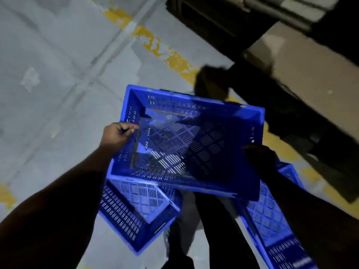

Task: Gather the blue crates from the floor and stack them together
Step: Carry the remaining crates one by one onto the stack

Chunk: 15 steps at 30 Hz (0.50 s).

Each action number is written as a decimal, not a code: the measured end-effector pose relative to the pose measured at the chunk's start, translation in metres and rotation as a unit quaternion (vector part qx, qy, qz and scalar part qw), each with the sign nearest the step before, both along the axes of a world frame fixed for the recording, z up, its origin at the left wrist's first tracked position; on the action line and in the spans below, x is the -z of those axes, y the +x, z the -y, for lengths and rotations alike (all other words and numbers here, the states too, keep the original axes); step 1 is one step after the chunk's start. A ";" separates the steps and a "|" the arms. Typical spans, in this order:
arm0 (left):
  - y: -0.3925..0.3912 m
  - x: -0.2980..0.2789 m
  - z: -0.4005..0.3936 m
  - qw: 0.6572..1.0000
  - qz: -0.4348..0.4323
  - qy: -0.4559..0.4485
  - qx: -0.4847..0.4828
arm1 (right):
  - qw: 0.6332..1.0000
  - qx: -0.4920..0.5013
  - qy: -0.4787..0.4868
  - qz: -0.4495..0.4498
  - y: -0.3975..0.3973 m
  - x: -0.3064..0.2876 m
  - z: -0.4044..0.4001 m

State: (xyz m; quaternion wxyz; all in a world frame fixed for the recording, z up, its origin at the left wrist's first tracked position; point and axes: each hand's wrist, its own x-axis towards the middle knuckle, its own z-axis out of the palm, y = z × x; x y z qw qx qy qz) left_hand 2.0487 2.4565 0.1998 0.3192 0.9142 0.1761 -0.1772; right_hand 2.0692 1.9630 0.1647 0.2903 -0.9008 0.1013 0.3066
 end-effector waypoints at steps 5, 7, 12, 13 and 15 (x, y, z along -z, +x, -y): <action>-0.058 -0.085 0.009 0.998 0.041 0.013 -0.035 | 0.998 -0.014 -0.020 0.056 -0.040 -0.089 -0.005; -0.082 -0.113 0.012 0.997 0.062 0.024 -0.041 | 0.998 0.027 0.023 0.048 -0.060 -0.112 -0.003; -0.152 -0.186 0.019 0.993 0.111 0.041 -0.027 | 0.987 0.047 0.011 0.150 -0.131 -0.184 0.010; -0.168 -0.200 0.021 0.992 0.120 0.041 -0.027 | 0.985 0.042 0.008 0.165 -0.147 -0.199 0.013; -0.201 -0.228 0.027 0.990 0.131 0.032 -0.030 | 0.983 0.056 0.023 0.175 -0.184 -0.232 0.020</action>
